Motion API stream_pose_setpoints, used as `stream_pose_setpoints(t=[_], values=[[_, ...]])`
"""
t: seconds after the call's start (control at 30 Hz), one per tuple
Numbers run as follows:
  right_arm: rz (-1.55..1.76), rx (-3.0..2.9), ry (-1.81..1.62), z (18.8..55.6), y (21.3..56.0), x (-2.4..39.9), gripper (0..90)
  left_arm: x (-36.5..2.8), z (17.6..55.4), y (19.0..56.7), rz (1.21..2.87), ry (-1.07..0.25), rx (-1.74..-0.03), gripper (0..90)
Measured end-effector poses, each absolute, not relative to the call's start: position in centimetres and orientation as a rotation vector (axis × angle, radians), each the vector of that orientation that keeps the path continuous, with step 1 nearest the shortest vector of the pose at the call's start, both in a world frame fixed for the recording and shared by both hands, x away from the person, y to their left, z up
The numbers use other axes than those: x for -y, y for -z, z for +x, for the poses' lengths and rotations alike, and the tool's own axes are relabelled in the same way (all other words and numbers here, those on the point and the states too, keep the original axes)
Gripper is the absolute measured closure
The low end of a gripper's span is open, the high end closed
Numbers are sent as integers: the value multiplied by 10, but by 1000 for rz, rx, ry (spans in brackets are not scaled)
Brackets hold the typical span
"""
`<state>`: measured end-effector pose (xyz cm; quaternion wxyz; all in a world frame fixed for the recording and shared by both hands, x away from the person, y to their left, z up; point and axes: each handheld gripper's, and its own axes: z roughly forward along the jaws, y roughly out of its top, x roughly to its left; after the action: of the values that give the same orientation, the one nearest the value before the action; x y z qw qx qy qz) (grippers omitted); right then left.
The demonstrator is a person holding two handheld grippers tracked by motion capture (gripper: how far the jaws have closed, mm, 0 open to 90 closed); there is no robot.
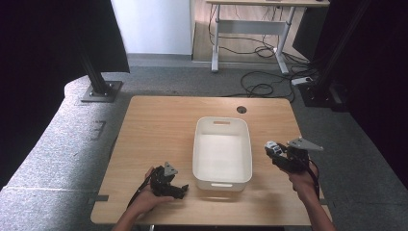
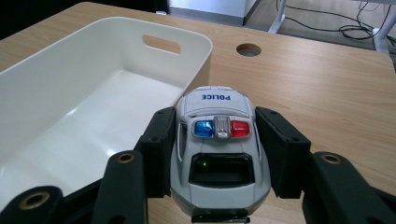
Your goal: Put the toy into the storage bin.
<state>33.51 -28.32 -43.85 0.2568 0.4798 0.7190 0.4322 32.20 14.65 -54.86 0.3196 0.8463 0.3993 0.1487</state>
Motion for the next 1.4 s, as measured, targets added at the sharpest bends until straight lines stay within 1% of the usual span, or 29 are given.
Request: stream_pose_setpoints(t=[1.4], values=[[1258, -1974, -1224, 331, 432, 261, 502, -146, 322, 549, 2225, -390, -1050, 0]])
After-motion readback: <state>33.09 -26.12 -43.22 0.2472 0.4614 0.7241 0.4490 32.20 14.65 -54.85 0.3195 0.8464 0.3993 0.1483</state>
